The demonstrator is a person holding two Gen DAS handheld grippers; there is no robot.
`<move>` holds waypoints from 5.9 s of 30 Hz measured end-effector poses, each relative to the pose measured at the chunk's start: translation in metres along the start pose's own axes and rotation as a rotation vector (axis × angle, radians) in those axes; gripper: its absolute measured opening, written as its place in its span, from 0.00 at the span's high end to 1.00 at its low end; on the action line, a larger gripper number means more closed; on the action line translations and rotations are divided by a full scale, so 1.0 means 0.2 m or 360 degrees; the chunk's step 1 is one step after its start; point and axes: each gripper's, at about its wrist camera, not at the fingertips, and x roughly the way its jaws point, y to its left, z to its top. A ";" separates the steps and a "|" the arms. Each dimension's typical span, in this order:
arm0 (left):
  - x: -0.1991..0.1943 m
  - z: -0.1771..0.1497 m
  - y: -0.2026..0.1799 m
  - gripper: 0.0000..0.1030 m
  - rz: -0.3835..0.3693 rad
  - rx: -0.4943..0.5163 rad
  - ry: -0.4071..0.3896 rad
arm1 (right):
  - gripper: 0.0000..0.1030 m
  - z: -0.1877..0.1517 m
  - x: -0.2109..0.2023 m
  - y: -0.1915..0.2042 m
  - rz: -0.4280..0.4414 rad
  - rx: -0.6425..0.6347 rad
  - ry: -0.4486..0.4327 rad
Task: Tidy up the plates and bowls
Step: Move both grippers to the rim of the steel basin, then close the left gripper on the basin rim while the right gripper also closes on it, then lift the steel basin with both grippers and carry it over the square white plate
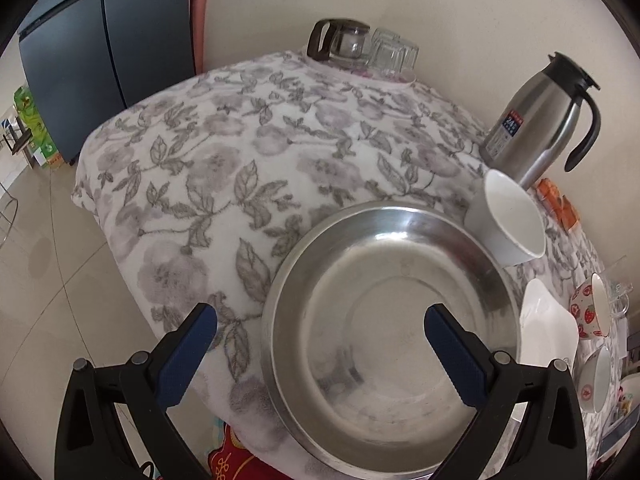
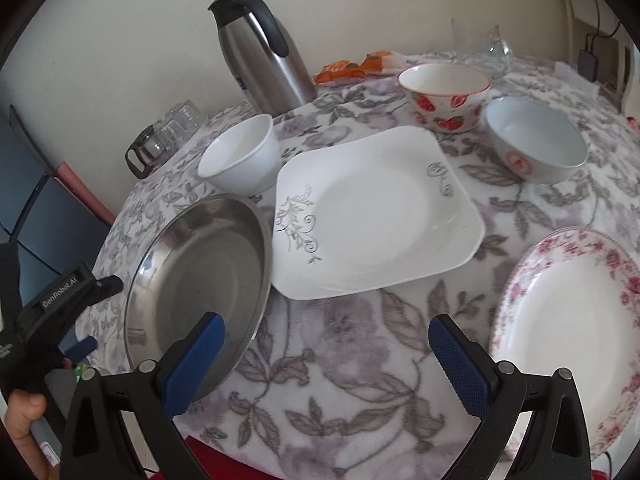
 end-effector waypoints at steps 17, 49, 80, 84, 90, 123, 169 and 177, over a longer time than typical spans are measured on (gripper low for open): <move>0.18 0.05 0.17 0.00 -0.0019 -0.0162 0.0092 | 0.45 0.03 0.19 0.09 0.0206 0.0083 0.0134; 0.35 0.08 0.17 0.71 -0.0144 -0.0131 0.0124 | 0.82 0.03 0.30 0.15 0.0257 0.0035 0.0220; 0.07 0.06 0.17 0.75 -0.0307 -0.0213 0.0002 | 0.82 0.08 0.02 0.17 0.0398 -0.0100 0.0041; 0.01 0.06 0.15 0.75 -0.0319 -0.0200 -0.0050 | 0.82 0.09 -0.02 0.16 0.0417 -0.0101 0.0006; -0.04 0.05 0.11 0.75 -0.0343 -0.0178 -0.0086 | 0.82 0.12 -0.10 0.14 0.0412 -0.0130 -0.0059; -0.15 -0.17 -0.38 0.75 -0.0478 0.0128 -0.0036 | 0.82 0.21 -0.33 -0.32 0.0296 0.0054 -0.0225; 0.10 -0.24 -0.77 0.75 -0.0351 0.0488 0.0064 | 0.82 0.23 -0.05 -0.59 0.0021 0.0187 -0.0120; 0.17 -0.22 -0.79 0.75 -0.0308 0.0488 0.0068 | 0.82 0.26 0.00 -0.61 -0.0005 0.0205 -0.0119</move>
